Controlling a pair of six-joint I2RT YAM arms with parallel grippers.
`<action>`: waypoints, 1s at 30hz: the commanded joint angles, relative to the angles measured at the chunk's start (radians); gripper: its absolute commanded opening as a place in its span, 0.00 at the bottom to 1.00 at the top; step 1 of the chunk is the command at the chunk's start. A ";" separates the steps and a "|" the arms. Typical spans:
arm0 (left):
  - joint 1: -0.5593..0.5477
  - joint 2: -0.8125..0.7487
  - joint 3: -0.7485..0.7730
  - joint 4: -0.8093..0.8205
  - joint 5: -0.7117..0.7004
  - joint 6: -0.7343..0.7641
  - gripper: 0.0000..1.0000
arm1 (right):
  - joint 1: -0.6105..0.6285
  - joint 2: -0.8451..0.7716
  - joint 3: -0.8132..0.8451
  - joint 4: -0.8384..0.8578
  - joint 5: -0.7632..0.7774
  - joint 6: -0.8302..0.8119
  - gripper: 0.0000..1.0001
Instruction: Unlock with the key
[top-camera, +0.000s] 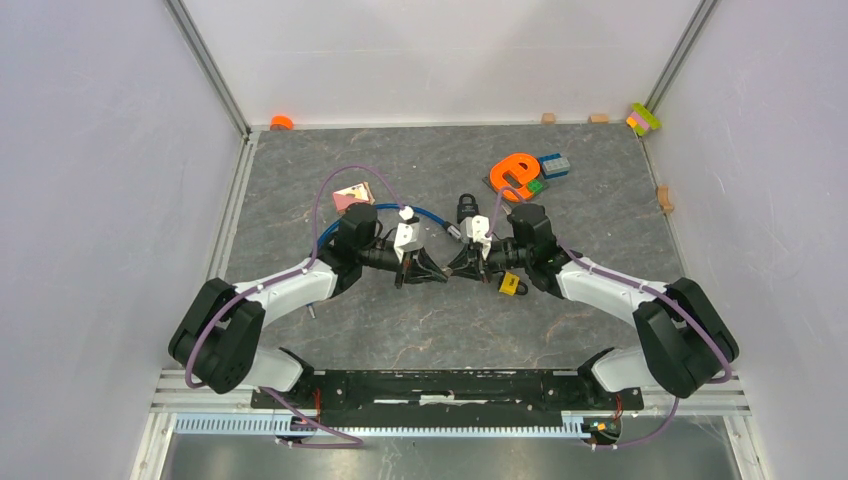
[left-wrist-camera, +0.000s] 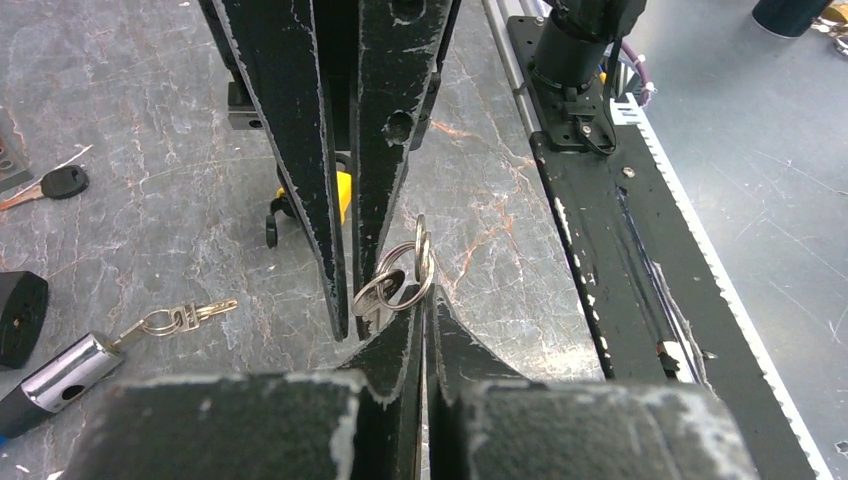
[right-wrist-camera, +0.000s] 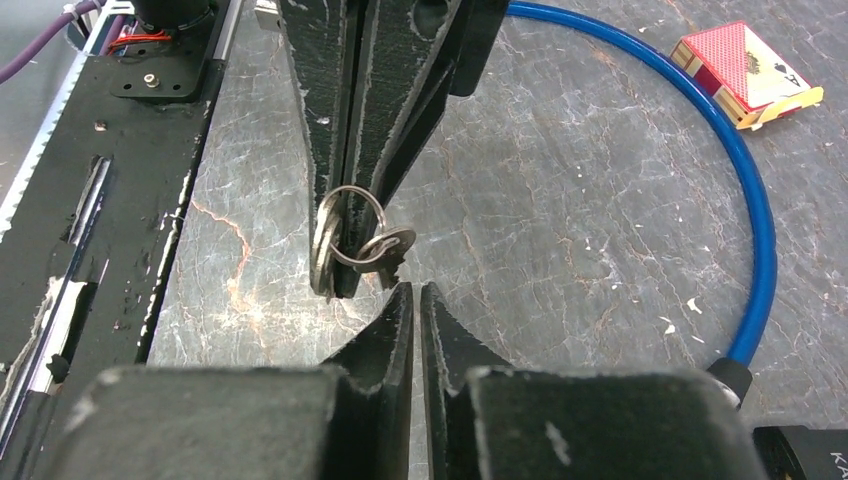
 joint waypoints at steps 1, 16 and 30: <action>0.000 -0.001 -0.007 0.056 0.047 -0.037 0.02 | -0.001 -0.006 -0.006 0.035 0.015 0.010 0.08; 0.008 0.032 -0.023 0.512 0.038 -0.563 0.02 | -0.046 -0.121 -0.112 0.157 -0.016 0.094 0.47; 0.006 0.172 -0.043 1.041 0.019 -1.030 0.02 | -0.065 -0.099 -0.089 0.362 0.025 0.319 0.46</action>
